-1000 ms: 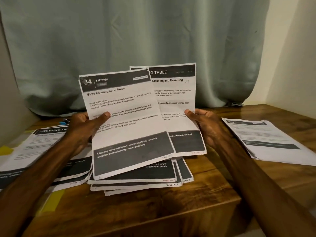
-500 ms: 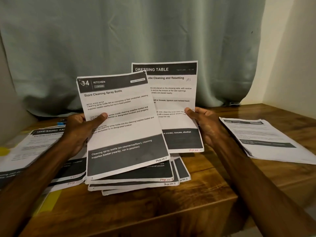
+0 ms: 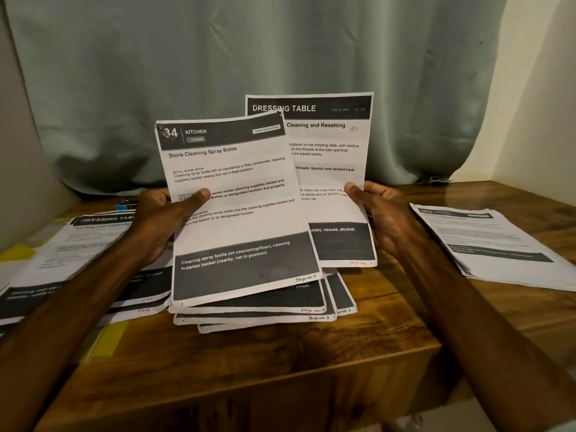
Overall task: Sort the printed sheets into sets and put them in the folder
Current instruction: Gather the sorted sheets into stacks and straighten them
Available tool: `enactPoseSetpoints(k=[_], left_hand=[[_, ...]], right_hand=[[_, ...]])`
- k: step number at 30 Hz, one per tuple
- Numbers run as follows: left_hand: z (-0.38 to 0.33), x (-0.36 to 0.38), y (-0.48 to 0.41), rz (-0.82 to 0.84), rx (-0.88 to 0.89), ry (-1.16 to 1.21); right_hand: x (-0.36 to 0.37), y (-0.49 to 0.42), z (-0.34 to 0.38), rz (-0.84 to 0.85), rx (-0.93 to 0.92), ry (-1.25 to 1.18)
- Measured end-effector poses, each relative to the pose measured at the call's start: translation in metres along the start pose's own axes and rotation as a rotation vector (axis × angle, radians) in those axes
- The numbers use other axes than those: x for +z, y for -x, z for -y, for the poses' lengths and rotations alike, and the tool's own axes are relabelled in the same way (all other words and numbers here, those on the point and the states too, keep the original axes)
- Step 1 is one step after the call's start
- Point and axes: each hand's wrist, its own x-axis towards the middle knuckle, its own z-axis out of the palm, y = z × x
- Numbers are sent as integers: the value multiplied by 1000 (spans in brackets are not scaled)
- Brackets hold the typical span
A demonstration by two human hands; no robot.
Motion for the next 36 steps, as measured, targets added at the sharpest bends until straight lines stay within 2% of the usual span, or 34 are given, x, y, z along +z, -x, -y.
enactPoseSetpoints(k=[36], left_hand=[[-6, 10, 8, 4, -58, 61]], right_hand=[[13, 6, -1, 98, 33, 42]])
